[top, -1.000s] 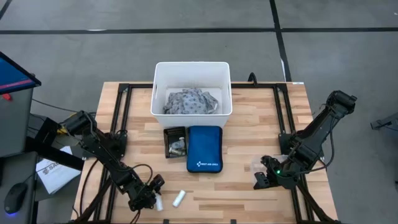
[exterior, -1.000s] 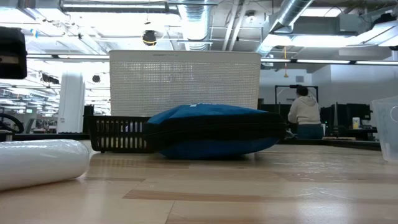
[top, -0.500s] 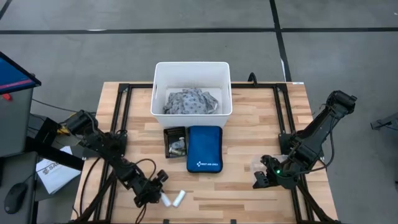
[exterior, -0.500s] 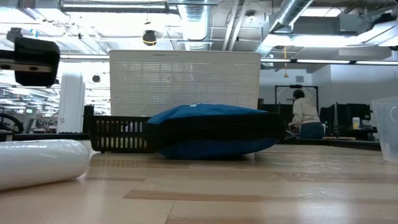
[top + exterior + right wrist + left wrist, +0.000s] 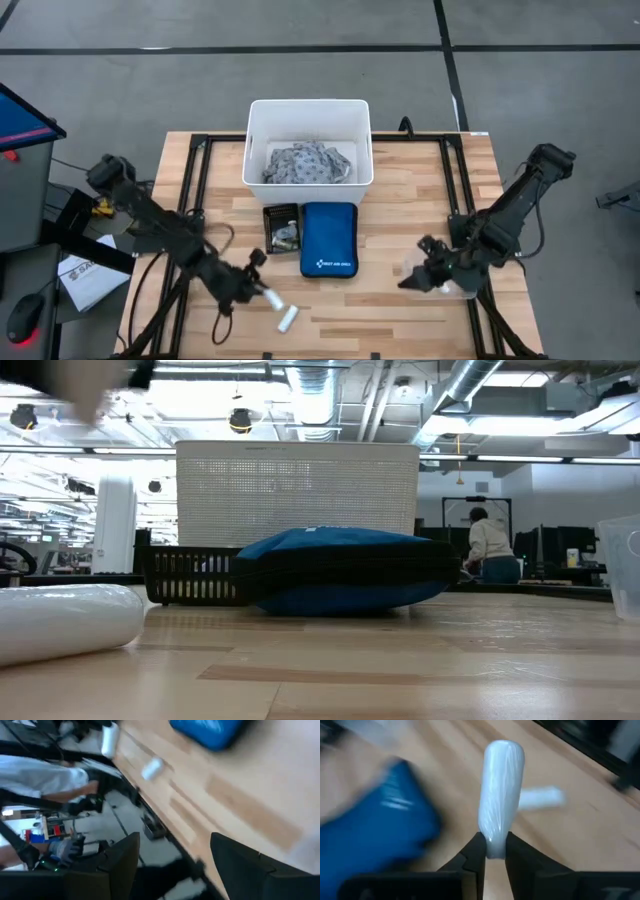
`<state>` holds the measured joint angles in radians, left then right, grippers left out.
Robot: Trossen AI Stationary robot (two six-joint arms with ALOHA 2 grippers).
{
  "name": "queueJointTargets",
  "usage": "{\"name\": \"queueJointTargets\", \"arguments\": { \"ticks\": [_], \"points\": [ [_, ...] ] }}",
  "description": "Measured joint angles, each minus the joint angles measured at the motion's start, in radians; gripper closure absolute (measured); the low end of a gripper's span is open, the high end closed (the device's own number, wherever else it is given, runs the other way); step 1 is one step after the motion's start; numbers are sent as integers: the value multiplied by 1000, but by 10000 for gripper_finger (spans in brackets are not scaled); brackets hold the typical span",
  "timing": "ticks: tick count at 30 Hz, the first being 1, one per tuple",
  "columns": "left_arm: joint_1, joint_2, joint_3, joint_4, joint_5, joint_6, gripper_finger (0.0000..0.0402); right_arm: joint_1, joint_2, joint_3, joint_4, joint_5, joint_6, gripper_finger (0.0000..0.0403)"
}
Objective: Pick & place medical supplies in basket/bin
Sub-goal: Put the left white rolled gauze into the transparent bin
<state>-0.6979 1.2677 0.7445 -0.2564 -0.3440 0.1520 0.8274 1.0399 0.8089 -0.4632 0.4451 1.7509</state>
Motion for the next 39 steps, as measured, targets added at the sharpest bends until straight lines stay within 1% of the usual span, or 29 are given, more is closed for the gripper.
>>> {"name": "queueJointTargets", "arguments": {
  "ticks": [3,6,8,10,12,14,18,22,24,27,33,39],
  "points": [
    [91,-54,56,2,-78,107,352,-67,-63,0,5,64,-158,163],
    [211,-50,126,21,-93,208,353,-164,-127,0,53,124,-365,163],
    [298,-24,178,66,-94,250,352,-240,-150,0,116,132,-540,163],
    [373,9,229,101,-93,289,352,-311,-154,0,209,134,-771,163],
    [434,57,294,147,-84,315,353,-370,-147,1,302,135,-1002,163],
    [479,105,358,150,-56,360,354,-422,-128,1,380,135,-1200,163],
    [522,179,438,132,-30,445,352,-494,-104,1,447,132,-1435,163],
    [561,206,478,159,-24,489,351,-544,-77,1,487,122,-1564,163],
    [579,218,484,186,-26,500,352,-564,-65,0,507,76,-1598,163],
    [611,222,484,242,-26,502,351,-588,-36,2,546,28,-1607,163],
    [641,221,485,321,-32,502,351,-600,-15,0,592,24,-1665,163],
    [640,221,486,327,-32,499,350,-648,26,1,680,17,-1684,163]
  ]
}}
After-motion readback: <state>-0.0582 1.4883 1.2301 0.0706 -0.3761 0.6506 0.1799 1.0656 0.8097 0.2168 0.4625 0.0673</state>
